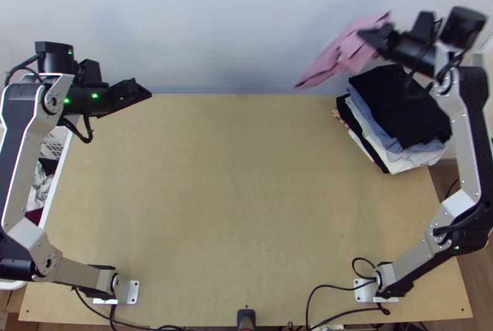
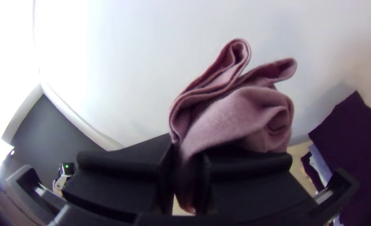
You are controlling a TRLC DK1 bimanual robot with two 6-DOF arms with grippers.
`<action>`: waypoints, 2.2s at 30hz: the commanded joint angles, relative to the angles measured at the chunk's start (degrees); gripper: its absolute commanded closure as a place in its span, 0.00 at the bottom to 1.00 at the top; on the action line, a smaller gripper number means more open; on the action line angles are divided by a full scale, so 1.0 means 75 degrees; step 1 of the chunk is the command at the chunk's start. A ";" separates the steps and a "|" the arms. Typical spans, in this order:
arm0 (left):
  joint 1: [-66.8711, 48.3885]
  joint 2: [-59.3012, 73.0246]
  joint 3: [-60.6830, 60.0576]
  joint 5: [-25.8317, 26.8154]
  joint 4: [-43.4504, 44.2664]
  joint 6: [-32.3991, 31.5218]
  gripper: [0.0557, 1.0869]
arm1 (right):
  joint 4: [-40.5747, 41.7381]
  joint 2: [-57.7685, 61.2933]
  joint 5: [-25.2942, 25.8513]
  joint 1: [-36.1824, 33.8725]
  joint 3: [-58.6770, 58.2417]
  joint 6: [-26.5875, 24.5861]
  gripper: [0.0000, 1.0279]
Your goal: Fold the t-shirt
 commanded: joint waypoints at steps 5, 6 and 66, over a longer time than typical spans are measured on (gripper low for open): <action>0.0168 -0.0463 -0.0310 -0.0059 -0.0047 0.0153 0.04 | 0.0171 0.0978 0.0109 -0.0782 0.1620 0.0222 0.97; 0.0180 -0.0486 -0.0310 -0.0070 -0.0047 0.0153 0.04 | 0.0183 0.1083 0.0109 -0.0888 0.1737 0.0222 0.97; 0.0332 -0.1248 -0.1763 0.0059 0.0445 0.0423 0.04 | -0.1399 -0.1999 0.0531 -0.4333 -0.5001 -0.3399 0.03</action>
